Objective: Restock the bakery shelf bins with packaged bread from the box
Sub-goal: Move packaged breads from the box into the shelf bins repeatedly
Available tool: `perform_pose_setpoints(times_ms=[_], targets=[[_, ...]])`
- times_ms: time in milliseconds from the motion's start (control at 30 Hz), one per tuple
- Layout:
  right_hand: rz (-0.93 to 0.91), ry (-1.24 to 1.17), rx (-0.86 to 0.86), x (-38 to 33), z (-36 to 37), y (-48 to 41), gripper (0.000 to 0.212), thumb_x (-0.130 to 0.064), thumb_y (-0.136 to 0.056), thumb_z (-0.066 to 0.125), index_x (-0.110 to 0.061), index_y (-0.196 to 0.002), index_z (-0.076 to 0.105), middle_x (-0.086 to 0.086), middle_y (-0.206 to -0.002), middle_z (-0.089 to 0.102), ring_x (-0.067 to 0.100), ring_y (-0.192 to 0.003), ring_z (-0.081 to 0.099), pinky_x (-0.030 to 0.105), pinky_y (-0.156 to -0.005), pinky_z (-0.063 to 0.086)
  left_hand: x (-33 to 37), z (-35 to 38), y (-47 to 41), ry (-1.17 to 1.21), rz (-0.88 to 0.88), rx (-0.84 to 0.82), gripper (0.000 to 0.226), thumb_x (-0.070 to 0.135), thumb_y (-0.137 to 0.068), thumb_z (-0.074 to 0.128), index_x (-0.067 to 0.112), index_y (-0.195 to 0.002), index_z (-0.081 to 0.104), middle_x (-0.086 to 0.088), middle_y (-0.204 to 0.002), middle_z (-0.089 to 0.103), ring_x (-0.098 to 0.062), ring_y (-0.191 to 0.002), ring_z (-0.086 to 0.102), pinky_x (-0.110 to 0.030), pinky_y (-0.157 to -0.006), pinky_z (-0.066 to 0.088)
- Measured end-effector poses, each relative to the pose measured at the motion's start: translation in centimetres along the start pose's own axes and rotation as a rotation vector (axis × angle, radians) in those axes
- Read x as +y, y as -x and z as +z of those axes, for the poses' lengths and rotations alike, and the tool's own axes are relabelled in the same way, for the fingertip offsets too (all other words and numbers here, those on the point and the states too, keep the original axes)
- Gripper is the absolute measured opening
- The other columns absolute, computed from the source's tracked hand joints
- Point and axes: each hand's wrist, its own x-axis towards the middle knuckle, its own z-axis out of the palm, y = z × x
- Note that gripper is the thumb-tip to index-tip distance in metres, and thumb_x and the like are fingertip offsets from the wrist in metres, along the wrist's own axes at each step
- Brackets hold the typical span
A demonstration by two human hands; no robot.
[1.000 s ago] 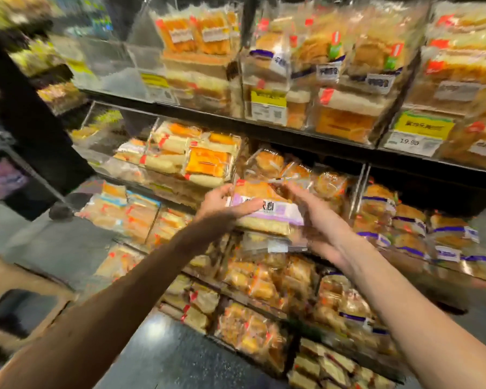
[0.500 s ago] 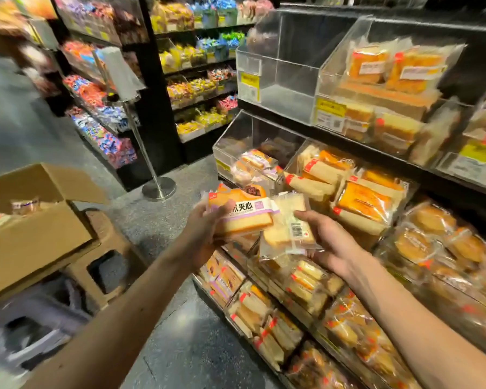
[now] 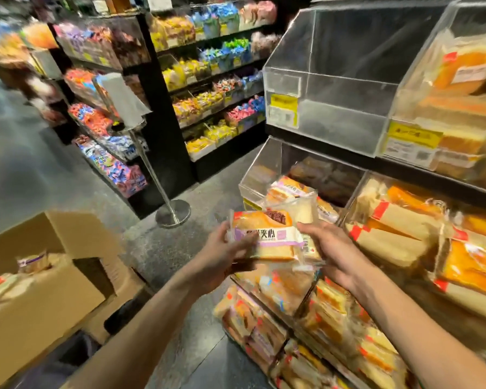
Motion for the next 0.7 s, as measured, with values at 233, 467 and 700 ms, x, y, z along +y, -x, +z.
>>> perform_pose_setpoints(times_ms=[233, 467, 700], targets=[[-0.099, 0.053, 0.216, -3.8, -0.7, -6.1, 0.015, -0.01, -0.092, 0.065, -0.007, -0.107, 0.069, 0.016, -0.099, 0.076, 0.024, -0.079, 0.073, 0.039, -0.072, 0.06, 4.5, -0.5, -9.7, -0.066, 0.063, -0.015, 0.041, 0.005, -0.087, 0.07, 0.003, -0.124, 0.054, -0.014, -0.11, 0.074, -0.025, -0.086, 0.072, -0.04, -0.069, 0.062], [-0.169, 0.033, 0.566, -5.2, -3.9, -8.0, 0.024, -0.013, -0.092, 0.067, -0.011, -0.115, 0.064, 0.014, -0.104, 0.075, 0.028, -0.093, 0.073, 0.046, -0.082, 0.058, 6.5, 0.6, -22.4, -0.328, 0.113, 0.02, 0.036, 0.007, -0.078, 0.081, 0.014, -0.108, 0.062, -0.007, -0.104, 0.075, -0.026, -0.095, 0.073, -0.046, -0.082, 0.06], [-0.243, -0.118, 0.85, -5.4, -2.2, -6.3, 0.031, -0.013, -0.093, 0.064, -0.01, -0.123, 0.058, 0.013, -0.104, 0.074, 0.026, -0.091, 0.073, 0.049, -0.078, 0.059, 3.4, 6.3, -33.1, -0.767, -0.005, -0.213, 0.032, 0.016, -0.075, 0.083, 0.013, -0.098, 0.061, -0.004, -0.094, 0.068, -0.022, -0.091, 0.065, -0.035, -0.078, 0.053]])
